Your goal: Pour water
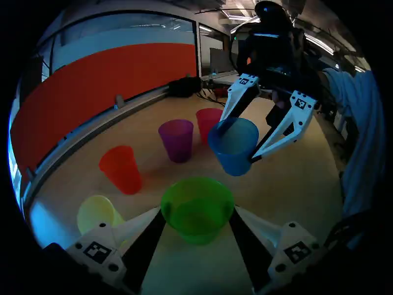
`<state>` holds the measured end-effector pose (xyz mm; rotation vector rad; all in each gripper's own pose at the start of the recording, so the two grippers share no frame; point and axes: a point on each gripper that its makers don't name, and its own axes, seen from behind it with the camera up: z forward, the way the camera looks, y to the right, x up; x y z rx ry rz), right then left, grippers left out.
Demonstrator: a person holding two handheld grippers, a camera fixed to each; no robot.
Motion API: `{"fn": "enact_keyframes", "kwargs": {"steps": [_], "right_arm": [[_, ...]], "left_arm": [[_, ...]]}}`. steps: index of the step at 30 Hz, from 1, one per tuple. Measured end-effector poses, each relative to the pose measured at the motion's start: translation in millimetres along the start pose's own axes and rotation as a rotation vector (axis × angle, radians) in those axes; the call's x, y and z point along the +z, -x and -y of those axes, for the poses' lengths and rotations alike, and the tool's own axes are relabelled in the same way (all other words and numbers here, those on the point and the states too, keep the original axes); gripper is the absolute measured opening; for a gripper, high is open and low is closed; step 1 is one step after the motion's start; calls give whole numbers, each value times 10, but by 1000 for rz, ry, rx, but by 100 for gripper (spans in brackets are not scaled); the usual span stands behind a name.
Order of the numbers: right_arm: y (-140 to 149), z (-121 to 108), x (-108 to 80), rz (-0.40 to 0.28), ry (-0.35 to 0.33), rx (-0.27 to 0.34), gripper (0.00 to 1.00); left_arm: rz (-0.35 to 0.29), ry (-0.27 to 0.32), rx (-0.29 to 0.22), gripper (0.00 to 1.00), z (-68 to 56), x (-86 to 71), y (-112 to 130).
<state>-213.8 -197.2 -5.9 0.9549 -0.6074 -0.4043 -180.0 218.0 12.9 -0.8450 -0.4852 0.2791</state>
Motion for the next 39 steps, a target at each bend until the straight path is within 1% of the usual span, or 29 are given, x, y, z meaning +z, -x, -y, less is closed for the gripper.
{"fn": "enact_keyframes", "kwargs": {"steps": [9,15,21,25,29,31,39], "right_arm": [[41,-1,43,11,4,-7,91],[64,9,88,12,5,-1,91],[129,9,133,22,15,-8,91],[132,15,158,21,17,-11,91],[133,24,181,18,17,-8,91],[145,21,194,18,19,-7,91],[217,-9,204,21,34,-12,91]], "left_arm": [[3,6,-8,85,5,39,70],[-6,7,-22,85,9,34,92],[-6,12,-29,86,3,12,137],[2,12,-30,87,6,-1,153],[19,6,-34,93,18,6,199],[28,-1,-38,94,31,3,225],[31,-11,-52,94,24,-55,280]]}}
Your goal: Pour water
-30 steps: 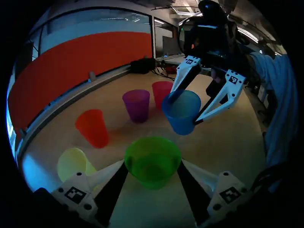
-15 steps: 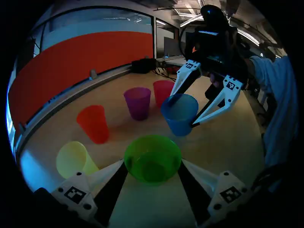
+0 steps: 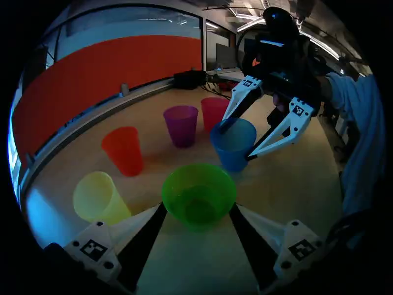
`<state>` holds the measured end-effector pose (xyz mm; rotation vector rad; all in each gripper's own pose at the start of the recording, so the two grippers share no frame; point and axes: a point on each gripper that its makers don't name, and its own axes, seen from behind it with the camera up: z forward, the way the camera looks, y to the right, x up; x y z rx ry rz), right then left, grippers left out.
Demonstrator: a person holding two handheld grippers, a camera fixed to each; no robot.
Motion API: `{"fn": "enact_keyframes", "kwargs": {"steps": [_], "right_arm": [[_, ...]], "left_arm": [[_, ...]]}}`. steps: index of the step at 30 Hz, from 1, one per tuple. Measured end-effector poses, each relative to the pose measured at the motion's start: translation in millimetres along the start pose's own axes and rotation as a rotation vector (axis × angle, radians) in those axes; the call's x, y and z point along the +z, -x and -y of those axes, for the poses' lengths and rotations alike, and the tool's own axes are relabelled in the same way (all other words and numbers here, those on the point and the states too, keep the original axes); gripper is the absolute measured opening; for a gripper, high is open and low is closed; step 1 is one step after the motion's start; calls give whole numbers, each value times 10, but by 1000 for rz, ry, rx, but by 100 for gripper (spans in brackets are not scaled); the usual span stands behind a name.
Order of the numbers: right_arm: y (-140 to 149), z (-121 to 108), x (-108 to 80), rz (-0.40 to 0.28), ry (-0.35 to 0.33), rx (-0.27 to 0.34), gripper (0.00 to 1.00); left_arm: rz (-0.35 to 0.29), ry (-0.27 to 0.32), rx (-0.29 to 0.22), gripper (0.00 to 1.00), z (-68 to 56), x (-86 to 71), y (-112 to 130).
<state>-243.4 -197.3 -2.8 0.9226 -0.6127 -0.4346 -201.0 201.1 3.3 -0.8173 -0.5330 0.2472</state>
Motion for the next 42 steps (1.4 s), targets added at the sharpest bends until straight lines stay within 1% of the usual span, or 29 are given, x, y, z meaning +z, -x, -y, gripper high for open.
{"fn": "enact_keyframes", "kwargs": {"steps": [8,14,22,24,27,29,33,38,42], "right_arm": [[55,10,-55,-6,10,0,91],[157,6,-132,2,17,17,91],[206,-21,-143,6,30,43,92],[216,-22,-142,8,31,46,94],[222,-16,-159,6,31,58,100],[224,-9,-184,4,31,70,100],[263,5,-270,-2,42,81,100],[362,-18,-400,-4,83,80,100],[413,-17,-532,-19,116,94,100]], "left_arm": [[-12,-21,-22,94,12,-98,5],[-8,-40,-29,94,30,-165,51],[-7,-45,-30,94,-18,-192,52],[-10,-50,-29,94,-25,-205,45],[-15,-60,-27,94,-22,-240,43],[-18,-67,-28,94,-15,-267,47],[-29,-89,-41,94,21,-339,50],[-58,-120,-73,94,69,-466,34],[-93,-152,-96,94,106,-588,-7]]}}
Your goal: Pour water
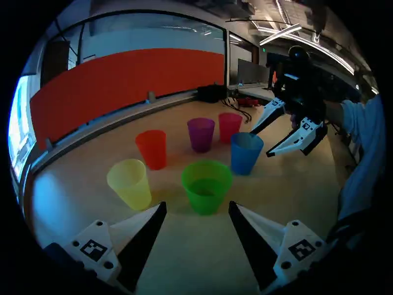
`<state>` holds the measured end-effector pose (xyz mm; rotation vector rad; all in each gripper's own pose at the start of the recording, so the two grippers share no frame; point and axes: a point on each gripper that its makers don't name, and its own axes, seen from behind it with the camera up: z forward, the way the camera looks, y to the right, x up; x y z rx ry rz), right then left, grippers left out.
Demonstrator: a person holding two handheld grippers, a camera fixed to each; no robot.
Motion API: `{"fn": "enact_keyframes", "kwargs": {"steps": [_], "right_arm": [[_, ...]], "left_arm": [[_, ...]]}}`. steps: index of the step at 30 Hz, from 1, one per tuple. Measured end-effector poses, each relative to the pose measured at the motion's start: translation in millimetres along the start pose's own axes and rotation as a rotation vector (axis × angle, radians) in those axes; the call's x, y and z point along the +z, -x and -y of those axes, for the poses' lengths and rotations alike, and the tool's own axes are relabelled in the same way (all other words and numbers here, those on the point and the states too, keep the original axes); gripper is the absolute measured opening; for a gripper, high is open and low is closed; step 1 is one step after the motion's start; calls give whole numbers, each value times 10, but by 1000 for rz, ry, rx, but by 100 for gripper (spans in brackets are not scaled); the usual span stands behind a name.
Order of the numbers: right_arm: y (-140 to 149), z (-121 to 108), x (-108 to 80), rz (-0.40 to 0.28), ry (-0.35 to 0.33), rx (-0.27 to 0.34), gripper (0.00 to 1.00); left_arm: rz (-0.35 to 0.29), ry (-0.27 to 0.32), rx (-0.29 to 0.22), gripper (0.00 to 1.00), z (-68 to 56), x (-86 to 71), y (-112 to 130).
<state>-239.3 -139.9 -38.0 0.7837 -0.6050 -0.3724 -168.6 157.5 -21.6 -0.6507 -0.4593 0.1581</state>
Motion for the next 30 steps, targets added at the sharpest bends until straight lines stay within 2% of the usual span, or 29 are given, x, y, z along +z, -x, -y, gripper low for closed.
{"fn": "enact_keyframes", "kwargs": {"steps": [8,17,21,26,30], "right_arm": [[35,-46,-299,-64,74,64,100],[-93,-192,-662,-204,215,166,100],[-176,-342,-834,-278,309,210,100],[-305,-532,-1046,-371,441,229,100],[-416,-712,-1209,-442,555,242,100]], "left_arm": [[-89,-104,-17,94,142,-263,-147],[-212,-286,-6,94,342,-629,-334],[-269,-362,-16,94,409,-774,-429],[-335,-465,-42,94,544,-947,-496],[-378,-543,-42,94,644,-1084,-555]]}}
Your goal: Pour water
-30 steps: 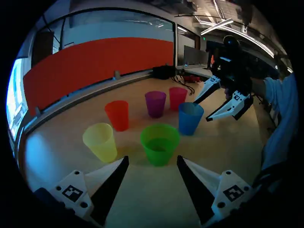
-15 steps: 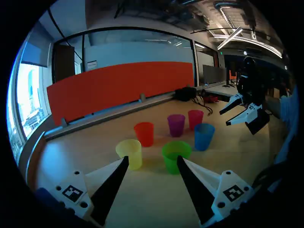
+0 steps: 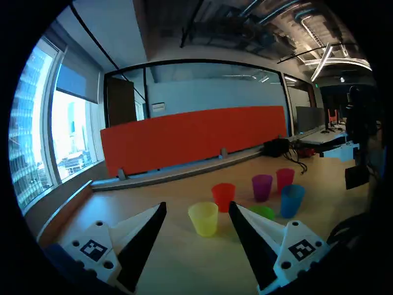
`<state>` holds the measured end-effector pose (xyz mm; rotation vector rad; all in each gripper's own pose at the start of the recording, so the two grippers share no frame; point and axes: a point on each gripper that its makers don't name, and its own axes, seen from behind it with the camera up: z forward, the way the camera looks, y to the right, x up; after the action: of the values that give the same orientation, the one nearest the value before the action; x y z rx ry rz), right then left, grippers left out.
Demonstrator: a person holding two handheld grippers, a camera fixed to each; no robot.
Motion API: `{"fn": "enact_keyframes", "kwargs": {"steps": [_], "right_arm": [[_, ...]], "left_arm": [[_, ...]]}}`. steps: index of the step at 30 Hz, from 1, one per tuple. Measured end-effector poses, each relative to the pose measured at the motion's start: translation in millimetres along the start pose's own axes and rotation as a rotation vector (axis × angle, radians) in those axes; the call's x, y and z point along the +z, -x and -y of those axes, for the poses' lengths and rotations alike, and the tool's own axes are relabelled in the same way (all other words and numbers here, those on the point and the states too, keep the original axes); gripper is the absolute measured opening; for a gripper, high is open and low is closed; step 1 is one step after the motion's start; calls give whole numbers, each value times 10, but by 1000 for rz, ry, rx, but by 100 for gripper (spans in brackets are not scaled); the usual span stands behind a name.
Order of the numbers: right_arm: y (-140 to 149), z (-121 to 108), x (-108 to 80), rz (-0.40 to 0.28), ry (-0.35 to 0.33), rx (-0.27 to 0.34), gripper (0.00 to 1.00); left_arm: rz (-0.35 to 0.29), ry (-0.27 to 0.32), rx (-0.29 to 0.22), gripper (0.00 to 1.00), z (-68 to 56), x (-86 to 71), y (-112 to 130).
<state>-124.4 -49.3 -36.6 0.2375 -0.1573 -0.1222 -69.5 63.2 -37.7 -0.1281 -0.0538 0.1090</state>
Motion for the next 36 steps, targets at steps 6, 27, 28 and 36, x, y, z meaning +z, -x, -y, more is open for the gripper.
{"fn": "enact_keyframes", "kwargs": {"steps": [6,27,28,36], "right_arm": [[-275,-248,-5,-124,156,7,100],[-299,-393,-98,-248,358,112,100],[-289,-400,-105,-245,360,112,100],[-318,-411,-166,-247,366,113,100]], "left_arm": [[-64,-85,-14,94,164,-63,-110],[-120,-195,-83,94,406,10,-72],[-122,-197,-81,94,409,21,-76],[-111,-231,-69,94,448,168,78]]}}
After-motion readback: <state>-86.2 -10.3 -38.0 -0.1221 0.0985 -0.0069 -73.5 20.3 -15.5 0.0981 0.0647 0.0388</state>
